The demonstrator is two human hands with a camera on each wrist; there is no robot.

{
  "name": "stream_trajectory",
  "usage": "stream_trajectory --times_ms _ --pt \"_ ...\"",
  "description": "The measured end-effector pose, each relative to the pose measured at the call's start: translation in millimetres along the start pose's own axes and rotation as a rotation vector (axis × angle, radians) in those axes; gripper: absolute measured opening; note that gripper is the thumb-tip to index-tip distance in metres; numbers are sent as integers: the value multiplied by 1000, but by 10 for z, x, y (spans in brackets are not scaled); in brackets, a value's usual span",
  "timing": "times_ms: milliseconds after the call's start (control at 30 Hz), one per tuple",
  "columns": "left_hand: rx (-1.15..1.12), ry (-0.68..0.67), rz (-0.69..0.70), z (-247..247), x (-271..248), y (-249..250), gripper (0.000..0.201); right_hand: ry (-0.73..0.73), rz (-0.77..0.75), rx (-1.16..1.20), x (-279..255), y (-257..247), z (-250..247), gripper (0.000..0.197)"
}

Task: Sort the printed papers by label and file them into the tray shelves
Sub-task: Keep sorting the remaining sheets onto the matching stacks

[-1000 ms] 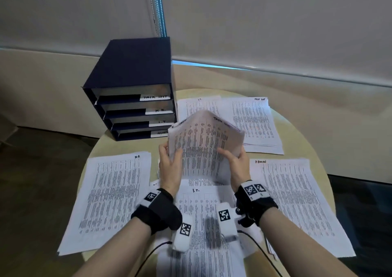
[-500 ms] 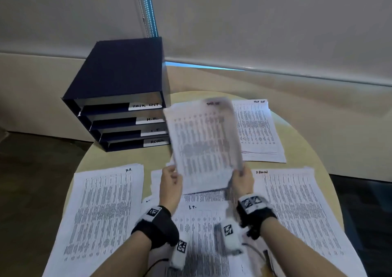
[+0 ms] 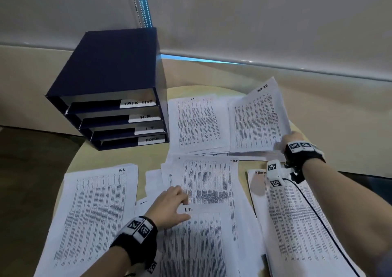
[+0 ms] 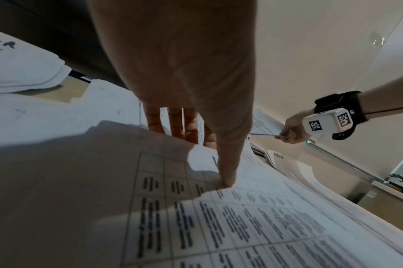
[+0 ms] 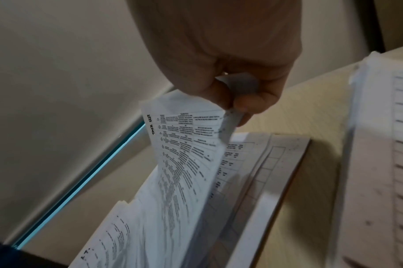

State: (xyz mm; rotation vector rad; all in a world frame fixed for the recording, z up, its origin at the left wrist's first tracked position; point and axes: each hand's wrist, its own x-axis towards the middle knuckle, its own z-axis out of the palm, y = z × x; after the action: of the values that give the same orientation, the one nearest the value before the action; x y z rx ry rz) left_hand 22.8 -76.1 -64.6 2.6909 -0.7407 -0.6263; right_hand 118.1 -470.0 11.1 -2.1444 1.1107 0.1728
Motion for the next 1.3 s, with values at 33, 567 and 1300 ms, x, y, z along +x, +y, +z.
stream_trajectory --times_ms 33,567,1300 --pt "-4 -9 0 -11 -7 -5 28 17 -5 3 -5 -22 2 38" --pt "-253 -157 -65 -180 -124 -123 24 -447 -789 -558 -1854 844 1190 23" --pt "-77 192 -2 -712 79 48 20 -356 -977 -439 -1744 1042 814 17"
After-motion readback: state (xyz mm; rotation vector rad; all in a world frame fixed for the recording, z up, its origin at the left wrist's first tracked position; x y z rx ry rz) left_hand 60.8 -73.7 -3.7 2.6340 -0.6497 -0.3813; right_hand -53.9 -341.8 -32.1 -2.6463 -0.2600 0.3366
